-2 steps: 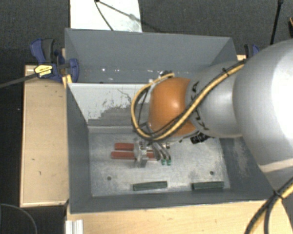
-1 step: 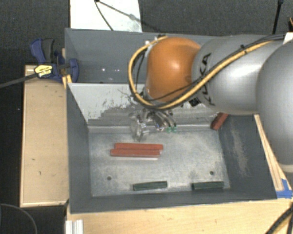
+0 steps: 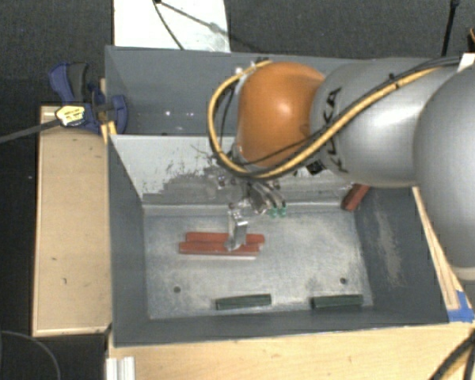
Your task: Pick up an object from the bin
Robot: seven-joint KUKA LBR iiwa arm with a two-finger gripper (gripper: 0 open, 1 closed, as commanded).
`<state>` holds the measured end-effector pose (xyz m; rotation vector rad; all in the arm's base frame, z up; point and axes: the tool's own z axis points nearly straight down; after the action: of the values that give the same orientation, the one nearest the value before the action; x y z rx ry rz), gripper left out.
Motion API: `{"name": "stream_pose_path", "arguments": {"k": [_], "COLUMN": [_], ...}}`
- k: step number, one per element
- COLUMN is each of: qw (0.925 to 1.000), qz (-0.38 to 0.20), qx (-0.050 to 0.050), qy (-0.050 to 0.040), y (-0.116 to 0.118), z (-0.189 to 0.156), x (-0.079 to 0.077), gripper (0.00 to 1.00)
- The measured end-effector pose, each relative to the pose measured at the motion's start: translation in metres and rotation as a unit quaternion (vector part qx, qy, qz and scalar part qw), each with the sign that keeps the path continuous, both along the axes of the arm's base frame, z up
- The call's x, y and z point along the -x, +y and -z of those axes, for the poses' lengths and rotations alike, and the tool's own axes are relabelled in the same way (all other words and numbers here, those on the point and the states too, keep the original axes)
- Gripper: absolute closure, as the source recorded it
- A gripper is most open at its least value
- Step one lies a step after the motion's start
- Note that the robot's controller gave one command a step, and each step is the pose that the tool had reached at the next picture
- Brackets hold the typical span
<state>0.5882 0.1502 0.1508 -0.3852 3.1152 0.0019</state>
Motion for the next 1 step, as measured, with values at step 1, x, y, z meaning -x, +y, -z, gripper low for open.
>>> {"name": "stream_pose_path", "arguments": {"k": [1], "qw": [0.9997], "qz": [0.023], "qx": [0.001], "qy": [0.0045], "y": [-0.0024], "z": [0.0852], "x": [0.0205], "gripper": [0.00]}}
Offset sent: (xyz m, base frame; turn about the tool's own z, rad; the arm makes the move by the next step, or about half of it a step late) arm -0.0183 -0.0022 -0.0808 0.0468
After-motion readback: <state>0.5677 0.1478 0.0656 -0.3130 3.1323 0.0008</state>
